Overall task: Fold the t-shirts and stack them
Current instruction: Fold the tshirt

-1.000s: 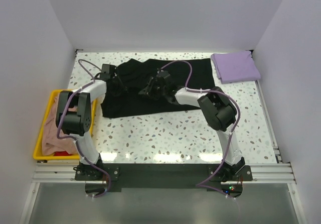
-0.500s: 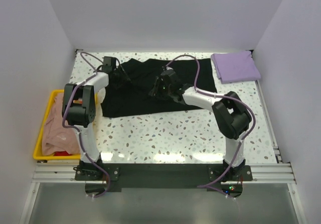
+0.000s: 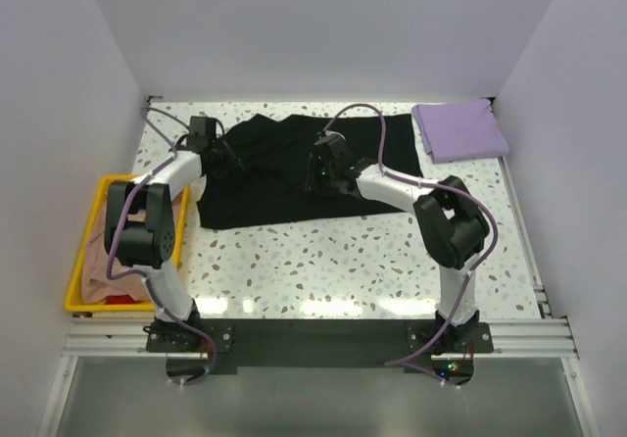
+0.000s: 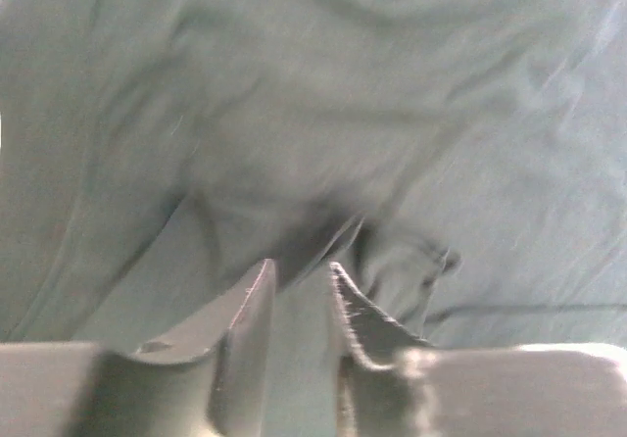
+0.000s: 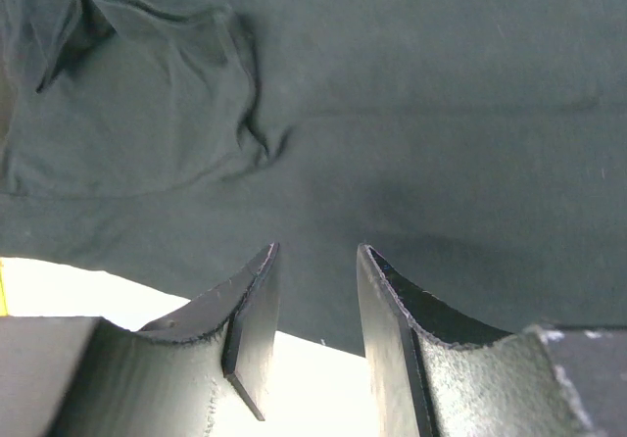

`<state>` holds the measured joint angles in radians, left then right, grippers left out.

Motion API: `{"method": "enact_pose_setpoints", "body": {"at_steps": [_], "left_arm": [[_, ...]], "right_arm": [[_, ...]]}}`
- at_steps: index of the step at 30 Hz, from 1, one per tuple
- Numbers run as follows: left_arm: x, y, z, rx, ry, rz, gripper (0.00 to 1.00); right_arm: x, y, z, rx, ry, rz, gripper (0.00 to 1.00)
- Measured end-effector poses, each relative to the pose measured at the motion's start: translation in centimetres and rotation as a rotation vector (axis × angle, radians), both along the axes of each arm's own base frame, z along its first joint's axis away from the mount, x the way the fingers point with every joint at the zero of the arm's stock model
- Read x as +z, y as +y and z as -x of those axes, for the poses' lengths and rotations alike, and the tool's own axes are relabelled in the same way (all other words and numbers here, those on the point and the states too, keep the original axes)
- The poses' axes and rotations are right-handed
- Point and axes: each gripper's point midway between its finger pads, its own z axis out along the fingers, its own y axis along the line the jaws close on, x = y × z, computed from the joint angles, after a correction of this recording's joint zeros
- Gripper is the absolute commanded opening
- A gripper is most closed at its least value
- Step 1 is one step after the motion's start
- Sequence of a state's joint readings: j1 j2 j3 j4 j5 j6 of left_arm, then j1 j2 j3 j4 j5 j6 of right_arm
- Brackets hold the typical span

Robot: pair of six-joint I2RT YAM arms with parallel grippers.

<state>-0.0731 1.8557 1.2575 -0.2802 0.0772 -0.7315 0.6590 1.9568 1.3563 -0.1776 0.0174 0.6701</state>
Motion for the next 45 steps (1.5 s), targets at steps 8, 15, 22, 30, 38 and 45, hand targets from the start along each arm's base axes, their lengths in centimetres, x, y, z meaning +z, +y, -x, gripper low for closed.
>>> {"method": "enact_pose_setpoints", "body": {"at_steps": [8,15,22,30,38,45], "left_arm": [[-0.9,-0.3,5.2,0.001,0.047,-0.027,0.09],[-3.0,-1.6,5.2,-0.032,0.097,-0.04,0.13],[-3.9,-1.7,0.5,-0.016,0.095,-0.064,0.2],[-2.0,-1.8,-4.9,0.005,0.018,-0.083,0.26],[-2.6,-0.5,-5.2,-0.011,0.036,-0.089,0.42],[1.5,0.8,-0.4,0.027,0.001,-0.087,0.41]], "right_arm": [[0.2,0.3,-1.1,0.02,-0.029,0.035,0.4],[-1.1,-0.3,-0.4,0.024,-0.008,0.056,0.4],[-3.3,-2.1,1.7,0.029,0.042,0.109,0.4],[-2.1,-2.9,2.3,0.028,0.019,0.106,0.4],[-2.0,-3.1,2.4,0.044,0.007,0.119,0.41],[1.2,0.6,-1.8,0.102,-0.092,0.067,0.41]]}}
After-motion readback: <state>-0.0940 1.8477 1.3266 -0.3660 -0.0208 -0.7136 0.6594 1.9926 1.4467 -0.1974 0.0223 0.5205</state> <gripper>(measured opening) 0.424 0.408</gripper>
